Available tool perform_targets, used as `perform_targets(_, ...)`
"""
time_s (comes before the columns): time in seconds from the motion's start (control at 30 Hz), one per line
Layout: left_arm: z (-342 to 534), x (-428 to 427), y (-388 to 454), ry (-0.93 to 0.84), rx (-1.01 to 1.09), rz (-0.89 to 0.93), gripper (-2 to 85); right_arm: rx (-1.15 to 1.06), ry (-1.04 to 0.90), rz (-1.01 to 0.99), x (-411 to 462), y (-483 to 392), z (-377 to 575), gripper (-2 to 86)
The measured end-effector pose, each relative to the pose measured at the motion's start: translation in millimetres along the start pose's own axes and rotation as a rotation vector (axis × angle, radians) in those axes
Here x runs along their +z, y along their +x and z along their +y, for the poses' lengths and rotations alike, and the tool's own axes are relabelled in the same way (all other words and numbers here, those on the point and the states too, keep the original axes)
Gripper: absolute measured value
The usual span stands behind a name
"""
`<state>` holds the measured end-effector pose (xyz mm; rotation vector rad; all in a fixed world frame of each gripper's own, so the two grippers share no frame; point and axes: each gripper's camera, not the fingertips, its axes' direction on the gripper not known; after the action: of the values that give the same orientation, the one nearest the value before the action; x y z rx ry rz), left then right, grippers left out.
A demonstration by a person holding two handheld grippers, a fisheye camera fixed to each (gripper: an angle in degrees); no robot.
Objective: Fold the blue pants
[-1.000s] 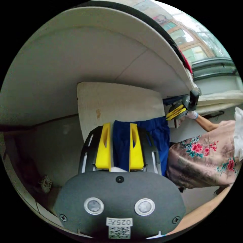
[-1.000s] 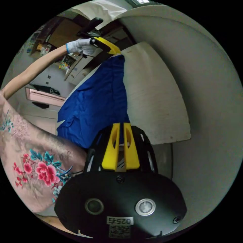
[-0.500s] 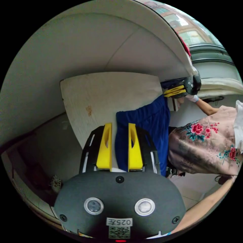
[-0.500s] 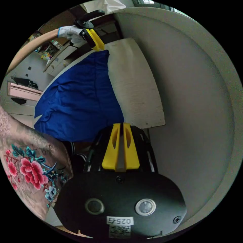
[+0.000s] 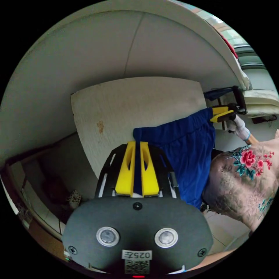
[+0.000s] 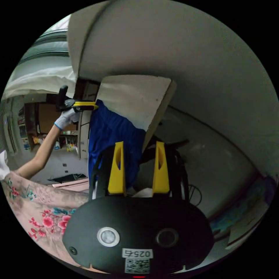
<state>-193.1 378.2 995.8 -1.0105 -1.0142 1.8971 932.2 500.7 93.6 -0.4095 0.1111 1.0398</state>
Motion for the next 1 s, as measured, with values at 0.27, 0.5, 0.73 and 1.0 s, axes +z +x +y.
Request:
perform_targets(0.27, 9, -26, 20, 0.099, 0.004, -0.134, -1.5, -0.103, 0.041, 0.203, -11, -61, 8, 3.9)
perform_targets(0.5, 2, -64, -15, 0.250, -0.148, -0.132, -1.4, -0.242, 0.085, 0.383, -13, -100, -33, 2.6)
perform_targets(0.73, 0, -24, -19, 0.196, -0.217, -0.230, -0.4, -0.244, 0.003, 0.519, 22, -94, -49, 3.4)
perform_targets(1.0, 162, -97, -27, 0.563, -0.556, -0.163, 4.9, -0.283, 0.005, 0.563, 26, -115, -28, 3.9)
